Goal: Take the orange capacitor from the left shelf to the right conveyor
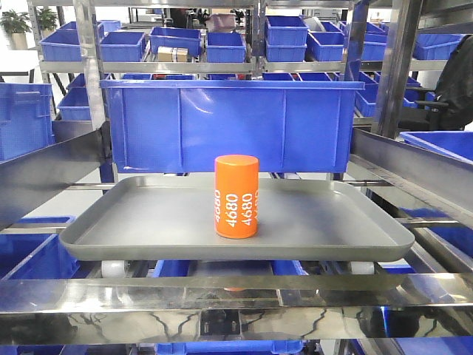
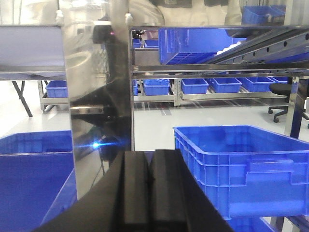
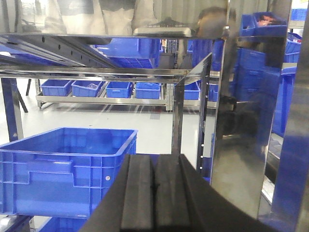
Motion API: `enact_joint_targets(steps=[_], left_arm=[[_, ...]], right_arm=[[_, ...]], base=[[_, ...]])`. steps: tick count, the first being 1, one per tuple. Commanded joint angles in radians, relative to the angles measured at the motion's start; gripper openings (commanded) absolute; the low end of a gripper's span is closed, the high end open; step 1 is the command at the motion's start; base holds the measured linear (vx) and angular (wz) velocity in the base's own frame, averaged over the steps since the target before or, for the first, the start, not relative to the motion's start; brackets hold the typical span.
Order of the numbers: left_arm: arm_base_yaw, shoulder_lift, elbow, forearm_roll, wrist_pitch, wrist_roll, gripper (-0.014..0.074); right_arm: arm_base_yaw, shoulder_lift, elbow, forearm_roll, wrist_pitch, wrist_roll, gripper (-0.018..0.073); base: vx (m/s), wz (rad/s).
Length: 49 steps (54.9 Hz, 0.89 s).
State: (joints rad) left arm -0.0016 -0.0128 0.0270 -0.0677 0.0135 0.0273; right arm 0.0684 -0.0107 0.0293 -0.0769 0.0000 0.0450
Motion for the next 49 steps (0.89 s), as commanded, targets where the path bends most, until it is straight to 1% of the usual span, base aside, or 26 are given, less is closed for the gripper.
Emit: enact_joint_targets(steps=[1,35,44,49], left_arm=[[-0.004,-0.012,0.032,-0.006,-0.082,-0.001,-0.0006],[-0.004,-0.012,0.032,-0.006,-0.082,-0.001,-0.0006],[-0.004,-0.012,0.032,-0.006,-0.082,-0.001,-0.0006],[-0.004,-0.012,0.032,-0.006,-0.082,-0.001,-0.0006]], right_arm=[[0.0,-0.01,0.008,-0.004,-0.078,-0.01,-0.0008],[0.0,-0.01,0.008,-0.003,-0.078,-0.01,-0.0008],[0.0,-0.01,0.007,0.0,-0.09,0.011,-0.0008],[0.0,-0.01,-0.022,0.0,-0.105,0.025,-0.0008]], base=[[0.0,0.0],[0.0,0.0],[0.0,0.0],[0.0,0.0]])
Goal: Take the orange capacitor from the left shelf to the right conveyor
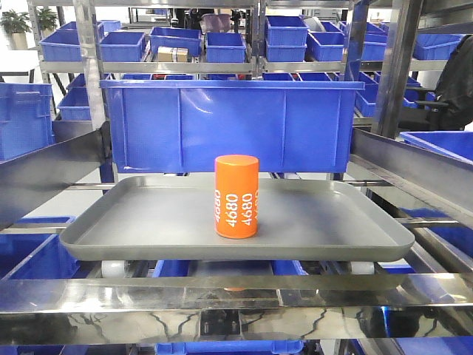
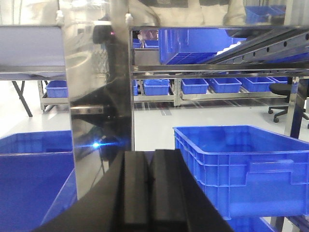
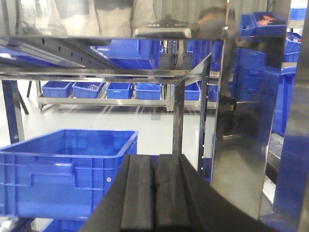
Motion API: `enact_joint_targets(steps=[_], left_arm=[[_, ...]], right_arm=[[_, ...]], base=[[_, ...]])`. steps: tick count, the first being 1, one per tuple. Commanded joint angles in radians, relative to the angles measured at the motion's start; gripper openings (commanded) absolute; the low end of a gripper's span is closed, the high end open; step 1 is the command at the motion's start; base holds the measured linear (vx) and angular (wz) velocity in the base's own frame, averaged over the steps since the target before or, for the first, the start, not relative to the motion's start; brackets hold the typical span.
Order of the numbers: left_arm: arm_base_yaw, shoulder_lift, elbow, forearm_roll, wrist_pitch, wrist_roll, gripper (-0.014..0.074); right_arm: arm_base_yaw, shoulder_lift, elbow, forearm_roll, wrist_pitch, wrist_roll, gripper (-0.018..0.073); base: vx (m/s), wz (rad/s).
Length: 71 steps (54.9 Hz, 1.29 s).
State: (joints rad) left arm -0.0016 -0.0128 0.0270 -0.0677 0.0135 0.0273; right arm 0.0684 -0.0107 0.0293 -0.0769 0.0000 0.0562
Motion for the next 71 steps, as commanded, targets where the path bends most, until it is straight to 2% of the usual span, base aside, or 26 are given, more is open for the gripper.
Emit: enact_joint_targets(steps=[1,9,20,30,38,46,52,57,63,67,71], left_arm=[[-0.004,-0.012,0.032,-0.006,-0.082,-0.001,-0.0006],[-0.004,-0.012,0.032,-0.006,-0.082,-0.001,-0.0006],[-0.004,-0.012,0.032,-0.006,-0.082,-0.001,-0.0006],[-0.004,-0.012,0.032,-0.006,-0.082,-0.001,-0.0006],[-0.004,-0.012,0.032,-0.006,-0.082,-0.001,-0.0006],[-0.004,-0.012,0.032,-0.006,-0.082,-0.001,-0.0006],[-0.004,-0.012,0.032,-0.006,-0.082,-0.001,-0.0006],[-0.004,-0.012,0.032,-0.006,-0.082,-0.001,-0.0006],[-0.004,-0.012,0.032,-0.006,-0.082,-0.001,-0.0006],[-0.004,-0.012,0.032,-0.006,-0.082,-0.001,-0.0006],[-0.004,-0.012,0.032,-0.006,-0.082,-0.001,-0.0006]], right_arm=[[0.0,-0.01,-0.031,0.0,-0.104,0.018,-0.0008],[0.0,-0.01,-0.172,-0.01,-0.011,0.029,-0.0008],[0.0,0.059,-0.471,-0.041,0.317,-0.035,-0.0008],[0.0,0.184,-0.717,-0.009,0.599,-0.037,-0.0007],[0.0,0.284,-0.826,0.012,0.734,-0.04,0.0017],[0.0,0.348,-0.858,0.046,0.759,-0.056,0.0132],[0.0,0.371,-0.858,0.085,0.759,-0.095,0.0299],[0.0,0.384,-0.859,0.154,0.758,-0.158,0.0456],[0.0,0.406,-0.86,0.241,0.76,-0.247,0.06],[0.001,0.437,-0.876,0.323,0.785,-0.33,0.0657],[0.013,0.471,-0.912,0.398,0.813,-0.39,0.0671]], base=[[0.0,0.0],[0.0,0.0],[0.0,0.0],[0.0,0.0],[0.0,0.0],[0.0,0.0],[0.0,0.0],[0.0,0.0],[0.0,0.0],[0.0,0.0],[0.0,0.0]])
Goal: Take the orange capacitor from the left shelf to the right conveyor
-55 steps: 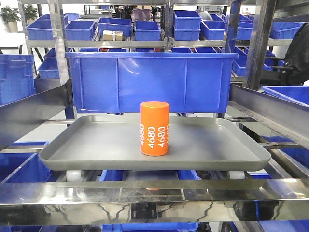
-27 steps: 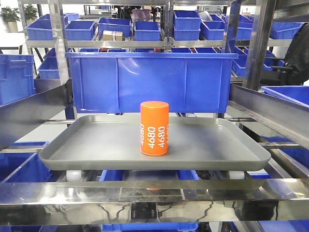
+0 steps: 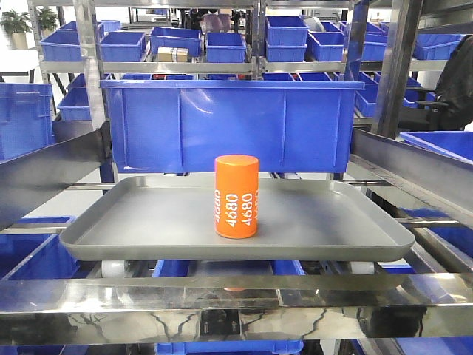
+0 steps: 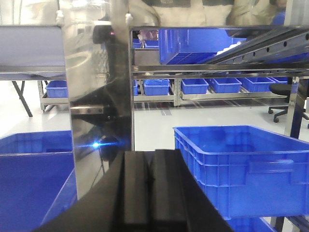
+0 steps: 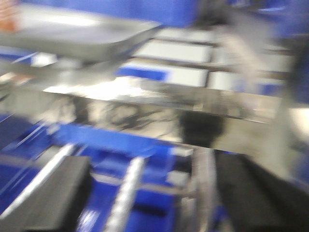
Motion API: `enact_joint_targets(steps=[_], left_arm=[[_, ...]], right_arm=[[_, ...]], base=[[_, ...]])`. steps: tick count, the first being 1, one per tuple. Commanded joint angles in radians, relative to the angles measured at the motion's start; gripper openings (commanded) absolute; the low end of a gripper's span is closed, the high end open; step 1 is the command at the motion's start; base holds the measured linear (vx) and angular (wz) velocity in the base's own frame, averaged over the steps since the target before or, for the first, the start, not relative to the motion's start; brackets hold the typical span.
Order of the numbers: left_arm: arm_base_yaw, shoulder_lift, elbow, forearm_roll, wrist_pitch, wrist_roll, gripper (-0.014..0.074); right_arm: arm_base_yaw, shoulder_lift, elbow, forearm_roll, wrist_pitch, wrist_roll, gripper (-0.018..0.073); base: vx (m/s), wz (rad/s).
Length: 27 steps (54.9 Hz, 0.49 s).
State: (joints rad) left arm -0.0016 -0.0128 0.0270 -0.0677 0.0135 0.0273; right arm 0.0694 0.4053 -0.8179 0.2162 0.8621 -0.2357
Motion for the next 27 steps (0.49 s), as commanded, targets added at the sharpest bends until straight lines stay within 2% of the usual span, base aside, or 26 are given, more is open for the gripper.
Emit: enact_joint_targets(steps=[1,6,12,27], left_arm=[[-0.004,-0.012,0.032,-0.006,-0.082,-0.001,-0.0006],[-0.004,-0.012,0.032,-0.006,-0.082,-0.001,-0.0006],[-0.004,-0.012,0.032,-0.006,-0.082,-0.001,-0.0006],[-0.004,-0.012,0.032,-0.006,-0.082,-0.001,-0.0006]], right_arm=[[0.019,0.062,-0.072,0.126,-0.045,-0.107,0.0671],[0.091,0.116,-0.124,0.162,-0.017,-0.132,0.0662],[0.199,0.2,-0.206,0.122,0.032,-0.124,0.0642],[0.482,0.447,-0.449,-0.154,0.09,0.033,0.0624]], base=[[0.0,0.0],[0.0,0.0],[0.0,0.0],[0.0,0.0]])
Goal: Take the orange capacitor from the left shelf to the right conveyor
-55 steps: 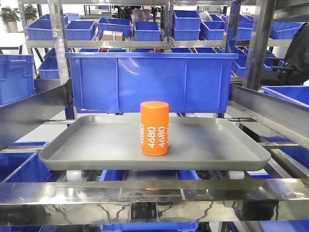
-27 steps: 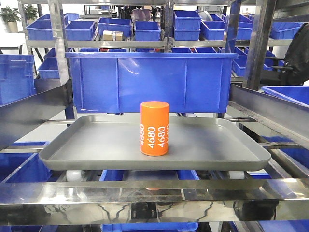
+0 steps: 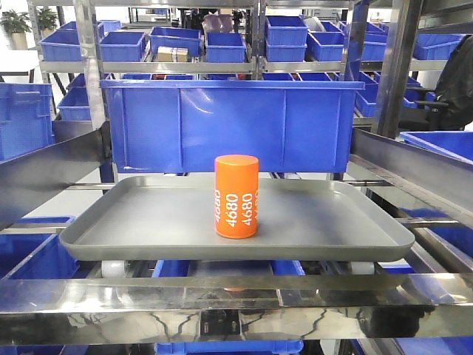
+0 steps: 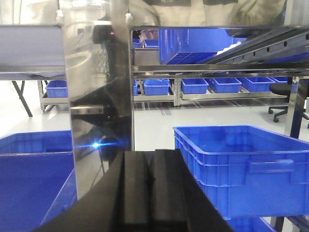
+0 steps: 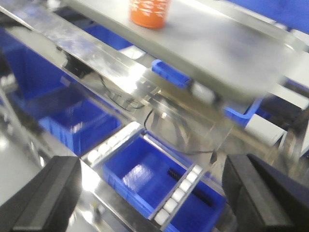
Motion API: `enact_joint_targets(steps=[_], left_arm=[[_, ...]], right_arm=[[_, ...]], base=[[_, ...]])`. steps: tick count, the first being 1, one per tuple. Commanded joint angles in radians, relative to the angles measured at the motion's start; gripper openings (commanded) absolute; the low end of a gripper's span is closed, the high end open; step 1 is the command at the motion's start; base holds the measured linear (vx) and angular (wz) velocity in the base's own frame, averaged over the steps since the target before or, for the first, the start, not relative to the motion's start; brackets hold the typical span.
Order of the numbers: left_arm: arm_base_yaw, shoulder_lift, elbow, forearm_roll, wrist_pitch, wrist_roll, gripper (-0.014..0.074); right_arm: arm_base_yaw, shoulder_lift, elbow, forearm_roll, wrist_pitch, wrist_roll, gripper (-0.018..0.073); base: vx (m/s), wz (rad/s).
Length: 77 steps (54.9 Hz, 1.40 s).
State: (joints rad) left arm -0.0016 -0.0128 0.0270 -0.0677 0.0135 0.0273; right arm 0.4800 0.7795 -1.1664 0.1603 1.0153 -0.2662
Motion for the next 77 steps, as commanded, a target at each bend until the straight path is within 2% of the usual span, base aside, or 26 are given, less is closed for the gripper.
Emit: enact_joint_targets(steps=[1,6,13,28,37,46,77], left_arm=[[-0.004,-0.012,0.032,-0.006,-0.082,-0.001,-0.0006],[-0.004,-0.012,0.032,-0.006,-0.082,-0.001,-0.0006],[-0.004,-0.012,0.032,-0.006,-0.082,-0.001,-0.0006],[-0.004,-0.012,0.032,-0.006,-0.082,-0.001,-0.0006],[-0.004,-0.012,0.032,-0.006,-0.082,-0.001,-0.0006],[-0.004,-0.012,0.032,-0.006,-0.082,-0.001,-0.0006],[-0.004,-0.012,0.032,-0.006,-0.082,-0.001,-0.0006]], right_arm=[[0.082,0.093,-0.116,-0.113,-0.063,0.073,0.0624],[0.127,0.171,-0.204,-0.191,-0.087,0.128,0.0622],[0.136,0.273,-0.292,-0.228,-0.148,0.197,0.0622],[0.136,0.416,-0.337,-0.199,-0.371,0.247,0.0622],[0.136,0.479,-0.337,-0.153,-0.458,0.249,0.0622],[0.136,0.535,-0.337,-0.147,-0.546,0.266,0.0622],[0.134,0.679,-0.337,-0.16,-0.702,0.315,0.0615]], base=[[0.0,0.0],[0.0,0.0],[0.0,0.0],[0.0,0.0],[0.0,0.0],[0.0,0.0],[0.0,0.0]])
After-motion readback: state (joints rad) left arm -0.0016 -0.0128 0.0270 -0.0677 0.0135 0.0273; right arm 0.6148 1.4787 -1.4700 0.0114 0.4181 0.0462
